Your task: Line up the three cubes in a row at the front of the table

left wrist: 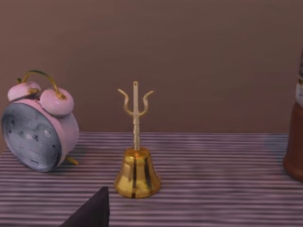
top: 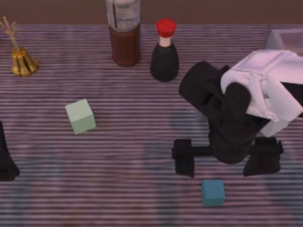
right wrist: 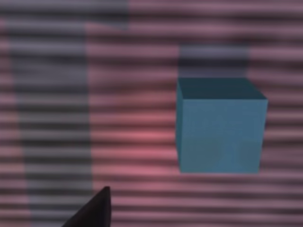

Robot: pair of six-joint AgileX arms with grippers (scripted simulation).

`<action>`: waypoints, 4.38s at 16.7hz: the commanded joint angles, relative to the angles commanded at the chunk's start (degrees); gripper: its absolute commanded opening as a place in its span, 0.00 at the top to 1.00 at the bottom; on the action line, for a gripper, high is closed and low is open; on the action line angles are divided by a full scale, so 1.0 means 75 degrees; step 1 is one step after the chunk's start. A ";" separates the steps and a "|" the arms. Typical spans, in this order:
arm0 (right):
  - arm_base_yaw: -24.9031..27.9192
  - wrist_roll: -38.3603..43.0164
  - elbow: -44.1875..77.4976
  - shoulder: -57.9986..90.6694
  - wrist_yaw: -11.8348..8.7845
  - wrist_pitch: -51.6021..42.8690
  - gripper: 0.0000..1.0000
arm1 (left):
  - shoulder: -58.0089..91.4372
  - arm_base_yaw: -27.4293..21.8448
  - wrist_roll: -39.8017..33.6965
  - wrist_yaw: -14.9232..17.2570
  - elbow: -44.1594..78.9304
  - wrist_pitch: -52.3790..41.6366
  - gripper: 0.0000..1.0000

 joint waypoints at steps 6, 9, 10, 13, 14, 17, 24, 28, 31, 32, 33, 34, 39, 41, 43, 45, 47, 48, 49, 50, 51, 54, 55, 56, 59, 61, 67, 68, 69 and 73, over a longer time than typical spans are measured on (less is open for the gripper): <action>-0.0111 -0.0368 -0.0199 -0.0634 0.0015 0.0439 0.00 | 0.0793 -0.0109 0.0387 -0.0007 0.0788 -0.0481 0.00; -0.0345 -0.0927 -0.0634 -0.1837 0.0034 0.1127 0.00 | 0.2237 -0.0308 0.1036 0.0002 0.2146 -0.1322 0.00; -0.0471 -0.1158 -0.0866 -0.2381 0.0039 0.1418 0.00 | 0.2875 -0.0392 0.1303 0.0007 0.2702 -0.1676 0.00; -0.0989 -0.1919 -0.1784 -0.4279 0.0037 0.2389 0.00 | 0.5166 -0.0670 0.2199 0.0023 0.4539 -0.2893 0.00; -0.1213 -0.2197 -0.2161 -0.4992 0.0031 0.2746 0.00 | 0.6024 -0.0768 0.2518 0.0027 0.5184 -0.3334 0.00; -0.1969 -0.3010 -0.3452 -0.7108 -0.0001 0.3799 0.00 | 0.8738 -0.1063 0.3489 0.0034 0.7141 -0.4696 0.00; -0.4048 -0.4676 -0.7147 -1.1268 -0.0106 0.6092 0.00 | 1.4376 -0.1666 0.5520 0.0030 1.1267 -0.7478 0.00; -0.5062 -0.5284 -0.8674 -1.2940 -0.0155 0.7059 0.00 | 1.6244 -0.1897 0.6303 0.0026 1.2956 -0.8435 0.00; -0.5510 -0.5512 -0.9263 -1.3540 -0.0177 0.7458 0.00 | 1.6853 -0.1985 0.6602 0.0025 1.3631 -0.8761 0.00; -0.5563 -0.5535 -0.9329 -1.3606 -0.0180 0.7502 0.00 | 1.6914 -0.1995 0.6636 0.0024 1.3710 -0.8796 0.00; -0.5563 -0.5535 -0.9329 -1.3606 -0.0180 0.7502 0.00 | 1.6914 -0.1995 0.6636 0.0024 1.3710 -0.8796 0.00; -0.5563 -0.5535 -0.9329 -1.3606 -0.0180 0.7502 0.00 | 1.6914 -0.1995 0.6636 0.0024 1.3710 -0.8796 0.00; -0.5563 -0.5535 -0.9329 -1.3606 -0.0180 0.7502 0.00 | 1.6948 -0.1969 0.6641 0.0024 1.3588 -0.8652 0.00; -0.5563 -0.5535 -0.9329 -1.3606 -0.0180 0.7502 0.00 | 1.7123 -0.1982 0.6650 0.0027 1.3312 -0.8209 0.00; -0.5563 -0.5535 -0.9329 -1.3606 -0.0180 0.7502 0.00 | 1.7382 -0.1981 0.6649 0.0029 1.2951 -0.7521 0.00; -0.5563 -0.5535 -0.9329 -1.3606 -0.0180 0.7502 0.00 | 1.7627 -0.1984 0.6650 0.0032 1.2596 -0.6901 0.00; -0.5563 -0.5535 -0.9329 -1.3606 -0.0180 0.7502 0.00 | 1.7792 -0.1985 0.6656 0.0034 1.2393 -0.6591 0.00; -0.5563 -0.5535 -0.9329 -1.3606 -0.0180 0.7502 0.00 | 1.7812 -0.1985 0.6657 0.0034 1.2372 -0.6559 0.00; -0.5563 -0.5535 -0.9329 -1.3606 -0.0180 0.7502 0.00 | 1.7812 -0.1985 0.6657 0.0034 1.2372 -0.6559 0.00; -0.5563 -0.5535 -0.9329 -1.3606 -0.0180 0.7502 0.00 | 1.7812 -0.1985 0.6657 0.0034 1.2372 -0.6559 0.00; -0.5563 -0.5535 -0.9329 -1.3606 -0.0180 0.7502 0.00 | 1.7812 -0.1985 0.6657 0.0034 1.2372 -0.6559 0.00; -0.5563 -0.5535 -0.9329 -1.3606 -0.0180 0.7502 0.00 | 1.7812 -0.1985 0.6657 0.0034 1.2372 -0.6559 0.23; -0.5563 -0.5535 -0.9329 -1.3606 -0.0180 0.7502 0.00 | 1.7812 -0.1985 0.6657 0.0034 1.2372 -0.6559 0.30; -0.5563 -0.5535 -0.9329 -1.3606 -0.0180 0.7502 0.00 | 1.7812 -0.1985 0.6657 0.0034 1.2372 -0.6559 0.38; -0.5563 -0.5535 -0.9329 -1.3606 -0.0180 0.7502 0.00 | 1.7812 -0.1985 0.6657 0.0034 1.2372 -0.6559 0.60; -0.5563 -0.5535 -0.9329 -1.3606 -0.0180 0.7502 0.00 | 1.7812 -0.1985 0.6657 0.0034 1.2372 -0.6559 0.75; -0.5563 -0.5535 -0.9329 -1.3606 -0.0180 0.7502 0.00 | 1.7812 -0.1985 0.6657 0.0034 1.2372 -0.6559 1.00; -0.5563 -0.5535 -0.9329 -1.3606 -0.0180 0.7502 0.00 | 1.7812 -0.1985 0.6657 0.0034 1.2372 -0.6559 1.00; -0.5563 -0.5535 -0.9329 -1.3606 -0.0180 0.7502 0.00 | 1.7812 -0.1985 0.6657 0.0034 1.2372 -0.6559 1.00; -0.5563 -0.5535 -0.9329 -1.3606 -0.0180 0.7502 0.00 | 1.7602 -0.1981 0.6587 0.0113 1.2379 -0.6706 1.00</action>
